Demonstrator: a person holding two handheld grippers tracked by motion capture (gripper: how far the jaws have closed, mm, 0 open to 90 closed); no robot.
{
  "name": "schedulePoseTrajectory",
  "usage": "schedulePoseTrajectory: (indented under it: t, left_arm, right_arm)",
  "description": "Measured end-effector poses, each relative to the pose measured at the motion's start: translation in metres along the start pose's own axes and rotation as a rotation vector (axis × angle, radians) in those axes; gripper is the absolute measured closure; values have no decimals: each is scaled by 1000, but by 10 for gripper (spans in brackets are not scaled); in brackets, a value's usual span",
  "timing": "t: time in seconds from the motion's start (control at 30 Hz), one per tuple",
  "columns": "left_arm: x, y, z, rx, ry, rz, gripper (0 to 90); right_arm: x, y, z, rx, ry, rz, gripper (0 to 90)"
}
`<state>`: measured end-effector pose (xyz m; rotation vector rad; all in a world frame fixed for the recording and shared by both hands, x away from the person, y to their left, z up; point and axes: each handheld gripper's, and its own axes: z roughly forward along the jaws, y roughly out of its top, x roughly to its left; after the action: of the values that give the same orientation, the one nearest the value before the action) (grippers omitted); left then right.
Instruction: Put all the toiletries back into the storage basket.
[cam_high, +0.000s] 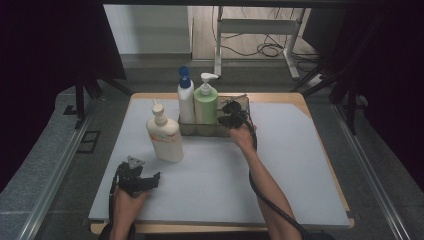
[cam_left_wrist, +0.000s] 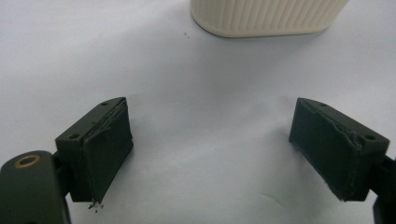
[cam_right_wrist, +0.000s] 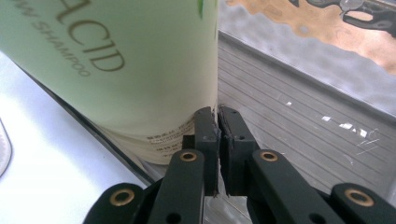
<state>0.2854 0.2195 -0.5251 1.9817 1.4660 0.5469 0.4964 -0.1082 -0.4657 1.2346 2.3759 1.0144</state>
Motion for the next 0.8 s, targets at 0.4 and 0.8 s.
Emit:
schedulePoseTrajectory:
  t: [0.4,0.8]
  left_arm:
    - [-1,0,-1,-4,9,7,131]
    - [-1,0,0,-4,4,2,130]
  right_arm:
    - [2,0,-16,-40,1,-54,753]
    - [5,2,-42,-79,-7,-96,548]
